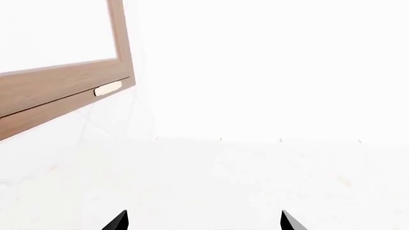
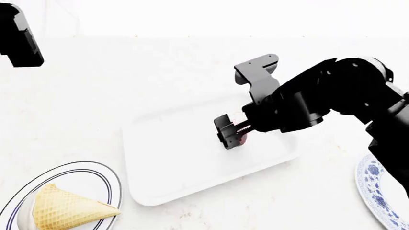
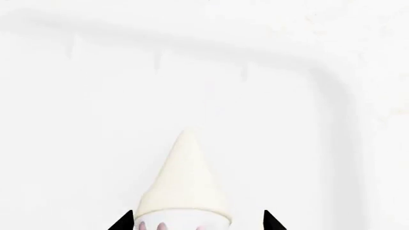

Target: Move the dessert items from the plate to the tray.

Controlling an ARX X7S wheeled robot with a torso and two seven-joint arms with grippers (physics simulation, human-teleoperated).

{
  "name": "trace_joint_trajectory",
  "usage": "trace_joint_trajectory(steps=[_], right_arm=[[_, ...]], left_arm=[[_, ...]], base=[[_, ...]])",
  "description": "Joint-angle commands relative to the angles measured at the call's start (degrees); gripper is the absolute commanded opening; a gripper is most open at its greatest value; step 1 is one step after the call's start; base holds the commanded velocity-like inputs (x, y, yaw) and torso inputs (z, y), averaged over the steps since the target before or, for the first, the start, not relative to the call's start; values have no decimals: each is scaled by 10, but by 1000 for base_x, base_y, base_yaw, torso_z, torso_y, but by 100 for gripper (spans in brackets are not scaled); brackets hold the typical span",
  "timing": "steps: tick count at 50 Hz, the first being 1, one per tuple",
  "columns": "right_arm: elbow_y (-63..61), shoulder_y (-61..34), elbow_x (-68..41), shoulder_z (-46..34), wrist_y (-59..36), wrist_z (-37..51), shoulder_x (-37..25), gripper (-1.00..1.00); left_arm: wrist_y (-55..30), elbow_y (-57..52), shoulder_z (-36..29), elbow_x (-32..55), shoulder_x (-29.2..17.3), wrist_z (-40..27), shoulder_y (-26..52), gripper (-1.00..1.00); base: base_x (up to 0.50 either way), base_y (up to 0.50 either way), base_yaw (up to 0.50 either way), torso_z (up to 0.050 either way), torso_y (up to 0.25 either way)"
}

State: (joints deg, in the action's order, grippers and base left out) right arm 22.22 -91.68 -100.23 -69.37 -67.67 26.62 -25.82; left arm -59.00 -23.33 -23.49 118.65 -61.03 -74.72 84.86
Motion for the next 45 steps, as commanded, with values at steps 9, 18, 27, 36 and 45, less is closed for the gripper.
trace_joint_trajectory(steps=[9,18,27,36,45], right_arm=[[-48,-56,-56,35,-21,38,-37,100],[-126,-123,-149,68,-61,61,-72,100],[-183,-143,-187,85,-79,39,-64,100],[-273,-134,-178,136,-78,-27,-57,100],[-337,-130,-214,140,-70,-26,-41,100]], left_arm=[[-1,3,-7,0,0,-1,6,100],[-9,20,-18,2,9,-8,28,100],[-27,39,-28,-7,9,-8,52,100],[-28,50,-32,-18,13,-3,54,100],[-22,41,-33,-11,11,-4,49,100]], base=[[0,0,0,0,0],[0,0,0,0,0],[0,0,0,0,0],[0,0,0,0,0],[0,0,0,0,0]])
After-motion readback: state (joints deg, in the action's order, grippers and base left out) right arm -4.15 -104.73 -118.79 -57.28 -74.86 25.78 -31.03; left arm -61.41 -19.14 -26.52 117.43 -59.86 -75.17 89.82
